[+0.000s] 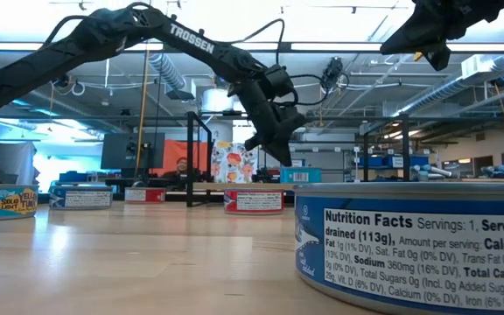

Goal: Stack canned seafood by type on shelf
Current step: Put the light blue tuna can on the shelf

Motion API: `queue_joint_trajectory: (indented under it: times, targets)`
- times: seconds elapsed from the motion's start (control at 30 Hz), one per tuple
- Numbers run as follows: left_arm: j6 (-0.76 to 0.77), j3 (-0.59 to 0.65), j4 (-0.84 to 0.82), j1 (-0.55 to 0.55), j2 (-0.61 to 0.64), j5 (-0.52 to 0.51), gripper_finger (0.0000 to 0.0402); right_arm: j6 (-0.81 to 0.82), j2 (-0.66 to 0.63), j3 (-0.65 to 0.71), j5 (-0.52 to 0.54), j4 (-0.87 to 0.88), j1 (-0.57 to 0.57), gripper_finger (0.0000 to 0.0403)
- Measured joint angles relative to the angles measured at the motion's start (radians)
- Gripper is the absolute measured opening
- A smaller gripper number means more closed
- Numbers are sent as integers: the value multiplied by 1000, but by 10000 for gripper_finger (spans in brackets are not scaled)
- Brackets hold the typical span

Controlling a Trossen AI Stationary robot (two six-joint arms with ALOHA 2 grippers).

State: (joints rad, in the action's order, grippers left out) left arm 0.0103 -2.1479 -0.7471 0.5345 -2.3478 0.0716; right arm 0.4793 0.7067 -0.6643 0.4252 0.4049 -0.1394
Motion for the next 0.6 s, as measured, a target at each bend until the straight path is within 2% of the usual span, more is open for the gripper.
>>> queue_joint_trajectory:
  times: [0.1, 0.3, 0.6]
  targets:
    - [-3, 0, 3, 9, 0, 13, 5, 0, 0, 0, 0, 0, 0, 12]
    - [-33, 0, -5, 7, 0, 227, 5, 0, 0, 0, 0, -8, 0, 12]
    - [-6, -3, 6, -2, -43, 176, 5, 24, 0, 0, 1, -8, 0, 13]
